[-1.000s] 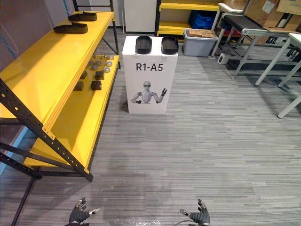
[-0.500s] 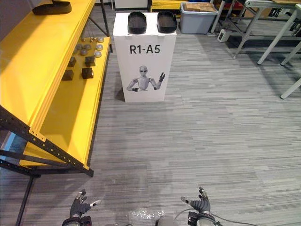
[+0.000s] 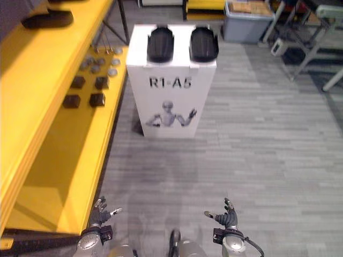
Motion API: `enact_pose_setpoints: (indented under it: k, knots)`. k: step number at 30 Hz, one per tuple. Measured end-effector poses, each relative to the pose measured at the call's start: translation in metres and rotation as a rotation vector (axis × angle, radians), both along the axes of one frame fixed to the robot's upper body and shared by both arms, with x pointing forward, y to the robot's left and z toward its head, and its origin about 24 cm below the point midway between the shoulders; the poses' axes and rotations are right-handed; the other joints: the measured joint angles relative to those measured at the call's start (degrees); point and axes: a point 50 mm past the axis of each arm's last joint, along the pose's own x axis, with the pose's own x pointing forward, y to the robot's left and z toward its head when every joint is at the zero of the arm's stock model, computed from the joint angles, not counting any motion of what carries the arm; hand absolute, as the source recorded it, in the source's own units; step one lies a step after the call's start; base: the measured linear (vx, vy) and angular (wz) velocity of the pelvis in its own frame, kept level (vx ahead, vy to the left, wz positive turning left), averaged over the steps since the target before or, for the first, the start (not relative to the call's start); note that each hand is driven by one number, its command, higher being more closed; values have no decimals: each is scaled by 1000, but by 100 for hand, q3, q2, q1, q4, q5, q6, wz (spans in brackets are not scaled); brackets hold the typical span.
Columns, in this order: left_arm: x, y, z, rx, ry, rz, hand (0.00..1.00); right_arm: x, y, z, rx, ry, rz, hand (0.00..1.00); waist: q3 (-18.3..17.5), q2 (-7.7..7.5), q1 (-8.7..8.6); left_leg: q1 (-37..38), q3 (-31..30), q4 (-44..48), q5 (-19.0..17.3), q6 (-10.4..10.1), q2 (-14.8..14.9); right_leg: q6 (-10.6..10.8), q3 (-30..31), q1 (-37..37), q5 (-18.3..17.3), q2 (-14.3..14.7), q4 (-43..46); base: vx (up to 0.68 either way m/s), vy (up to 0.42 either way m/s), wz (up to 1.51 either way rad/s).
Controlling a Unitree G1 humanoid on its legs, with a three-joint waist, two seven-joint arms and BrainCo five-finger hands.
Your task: Walk over and take plastic housings, then place them on the shelf
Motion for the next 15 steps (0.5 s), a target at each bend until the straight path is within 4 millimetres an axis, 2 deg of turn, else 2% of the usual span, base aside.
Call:
enact_pose_setpoints:
  k: [2,3,4,5,6,7,8,9,10,11,12,13,14,15]
  knots:
    - [-2,-1,-1,-3,6,2,0,-2,-1,-4,13,20,-11,0,18,40,88,-423,-14,-1011,-121,6,-197,100,97,238,-160,-19,-124,528,25,-30]
    - [-5,-1,-3,-6,18,6,0,-7,-1,-10,32,50,-35,0,50,1,95,-485,-88,-2193,-75,32,-482,210,138,469,-320,-112,-131,635,117,-30]
    - [-10,-4,-6,-16,35,7,0,-14,-5,-14,36,67,-69,0,30,41,129,-411,-125,-3506,328,54,-734,342,246,662,-530,-146,-131,519,135,-34]
    - [-15,-5,-8,-19,47,8,0,-20,-9,-16,32,82,-80,0,-2,100,149,-393,-164,-3846,802,194,-777,416,320,769,-680,-119,-118,543,174,-52]
    - [-21,-3,-12,-16,74,11,0,-24,-6,-19,44,99,-87,0,-74,27,195,-340,-217,-3641,1040,625,-911,527,526,903,-939,-233,-1,449,147,-37]
    - [-22,-1,-13,-11,79,11,0,-26,-5,-20,48,102,-87,0,-142,-95,177,-347,-208,-3625,881,601,-1016,597,540,847,-1039,-368,123,668,177,-15]
    - [-16,-3,-11,-12,64,4,0,-30,-7,-22,44,115,-93,0,-190,-194,166,-410,-158,-3459,569,736,-1175,687,574,580,-1262,-589,725,542,126,5]
    - [-16,-4,-11,-17,66,0,0,-30,-7,-23,46,124,-93,0,-191,-200,164,-356,-97,-3428,438,760,-1188,761,590,449,-1306,-661,1132,523,128,-14]
    - [-17,-5,-13,-21,75,-1,0,-29,-5,-25,52,132,-91,0,-187,-209,186,-171,-7,-3471,294,776,-1220,805,664,194,-1321,-745,1867,418,131,-39]
    - [-20,-6,-15,-17,93,-13,0,-27,-1,-25,60,130,-81,0,-178,-244,186,216,76,-3595,144,875,-1318,1095,694,-297,-1184,-965,3255,627,174,-23]
    - [-21,-6,-16,-8,105,-35,0,-26,2,-25,68,130,-73,0,-177,-257,72,590,44,-3660,-26,937,-1421,1280,647,-662,-1140,-1138,4383,629,147,1]
    - [-22,-6,-17,-3,110,-41,0,-26,3,-26,71,131,-72,0,-179,-254,37,775,17,-3686,-96,947,-1450,1246,568,-789,-1159,-1196,4723,739,92,26]
    - [-20,-5,-16,10,107,-56,0,-26,7,-27,72,137,-56,0,-190,-254,-3,1278,-24,-3899,-211,971,-1457,1159,210,-1229,-1209,-1343,5038,531,20,21]
    - [-17,-3,-15,15,103,-58,0,-24,7,-26,68,134,-48,0,-190,-238,-12,1417,-94,-4004,-210,970,-1437,1135,68,-1381,-1220,-1354,4936,529,3,21]
